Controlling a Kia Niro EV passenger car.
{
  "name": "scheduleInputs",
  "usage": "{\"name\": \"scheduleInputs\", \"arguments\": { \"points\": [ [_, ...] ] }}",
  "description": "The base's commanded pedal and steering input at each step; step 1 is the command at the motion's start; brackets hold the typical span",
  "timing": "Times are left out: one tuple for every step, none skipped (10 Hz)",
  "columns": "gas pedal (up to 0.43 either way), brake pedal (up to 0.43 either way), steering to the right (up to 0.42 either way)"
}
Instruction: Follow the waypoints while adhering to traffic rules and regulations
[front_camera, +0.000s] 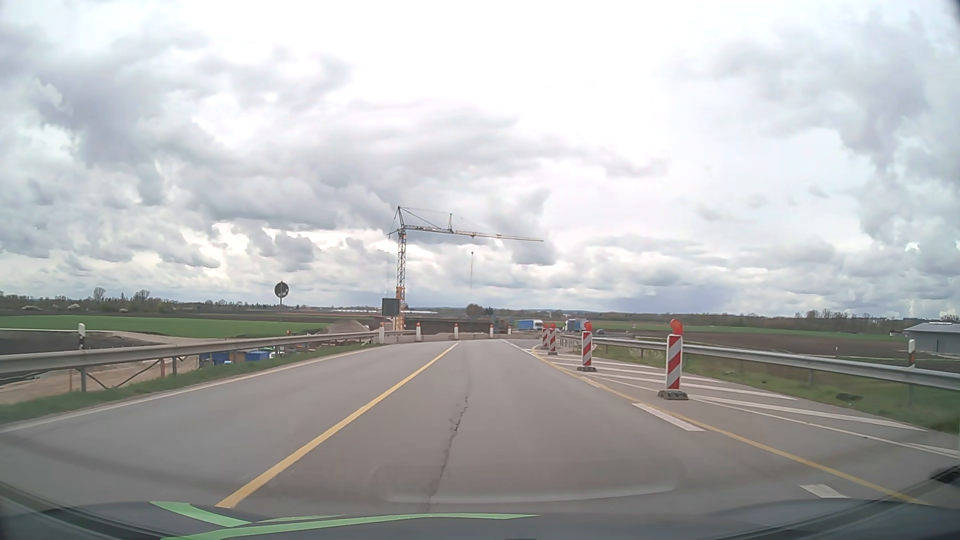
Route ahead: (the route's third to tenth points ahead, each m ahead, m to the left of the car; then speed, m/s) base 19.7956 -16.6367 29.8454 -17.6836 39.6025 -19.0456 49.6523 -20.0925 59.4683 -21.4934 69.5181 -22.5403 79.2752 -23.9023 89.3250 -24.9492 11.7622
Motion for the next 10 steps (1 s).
{"name": "scheduleInputs", "arguments": {
  "points": [
    [0.067, 0.000, 0.001],
    [0.067, 0.000, 0.002],
    [0.067, 0.000, 0.005],
    [0.067, 0.000, 0.006],
    [0.067, 0.000, 0.006],
    [0.067, 0.000, 0.006],
    [0.067, 0.000, 0.006],
    [0.067, 0.000, 0.006],
    [0.067, 0.000, 0.007],
    [0.067, 0.000, 0.007]
  ]
}}
